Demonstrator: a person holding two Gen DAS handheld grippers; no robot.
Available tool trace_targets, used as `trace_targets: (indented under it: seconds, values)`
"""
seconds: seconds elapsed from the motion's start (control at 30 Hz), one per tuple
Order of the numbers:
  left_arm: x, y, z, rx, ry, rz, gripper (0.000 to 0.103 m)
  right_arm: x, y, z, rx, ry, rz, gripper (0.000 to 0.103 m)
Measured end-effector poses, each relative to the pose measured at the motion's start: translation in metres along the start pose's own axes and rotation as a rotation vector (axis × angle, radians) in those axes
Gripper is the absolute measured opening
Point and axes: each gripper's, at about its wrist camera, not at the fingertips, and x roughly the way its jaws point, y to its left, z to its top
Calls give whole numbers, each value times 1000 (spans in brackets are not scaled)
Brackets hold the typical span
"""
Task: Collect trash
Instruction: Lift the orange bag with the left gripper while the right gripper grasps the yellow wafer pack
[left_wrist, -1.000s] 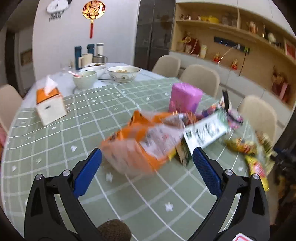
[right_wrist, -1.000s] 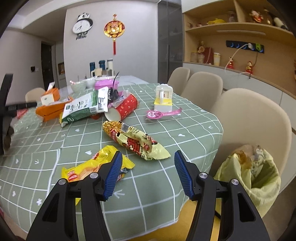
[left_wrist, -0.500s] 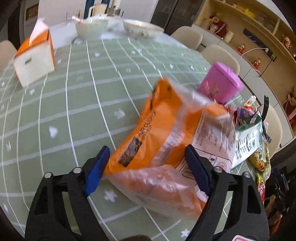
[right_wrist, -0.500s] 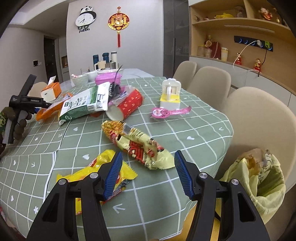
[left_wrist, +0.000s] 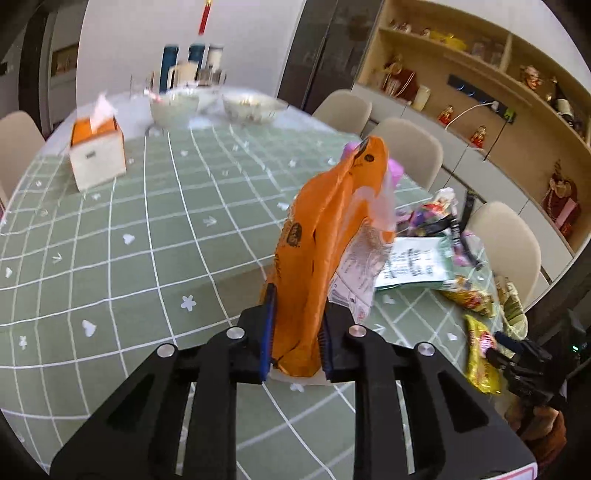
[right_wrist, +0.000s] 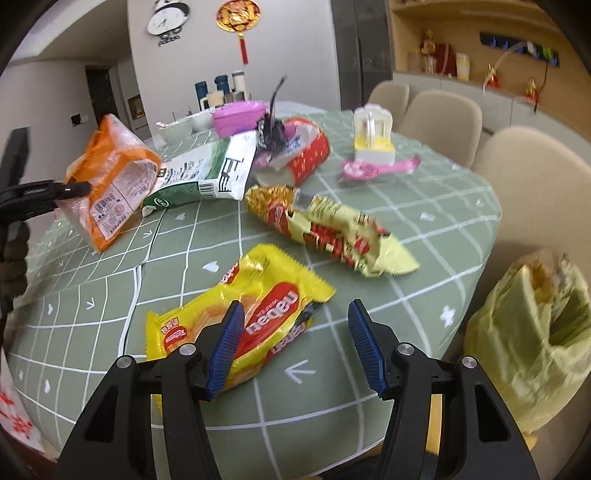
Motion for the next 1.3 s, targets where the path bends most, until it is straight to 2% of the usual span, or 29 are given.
trace_targets:
  seconds: [0.13,0.17,0.2,0.23,0.3,0.4,0.47,0.63,0.73,0.77,0.8,0.87,0.93,1.0,1.3]
  values:
    - [-16,-10,-1,10,-31,-9,17,7,9,5,-48,9,28,55]
    - [-18,-12,0,9,-34,-13,17,9,12,6,-74,11,22,51]
    - [-21,-15,0,6,-39,-23,17,12,16,8,-108,11,-2,39]
    - [-26,-17,-1,5,-45,-31,17,14,20,9,-140,9,-25,32]
    - [-33,-26,0,15,-57,-45,17,14,23,10,-165,7,13,14]
    - [-44,-42,1,37,-81,-50,17,8,23,12,-170,-12,67,5]
    - [-52,-56,2,63,-111,-42,17,-3,14,15,-144,-48,98,5]
    - [-62,-83,0,96,-178,-46,17,-18,-11,30,-81,-99,125,5]
    - [-50,-91,-8,69,-147,-81,17,-15,-21,29,-71,-79,114,6]
    - [-45,-92,-11,63,-133,-85,17,-16,-23,26,-73,-71,115,12]
    - [-38,-93,-14,56,-112,-92,17,-15,-25,23,-69,-61,129,28]
    - [-27,-94,-18,45,-77,-101,17,-14,-31,17,-40,-47,207,46]
    - [-12,-94,-23,31,-29,-115,17,-13,-33,9,-20,-9,207,47]
    - [-1,-92,-26,25,3,-126,17,-8,-32,3,-14,31,156,47]
    - [31,-70,-40,-39,46,-139,17,5,13,3,-128,32,9,47]
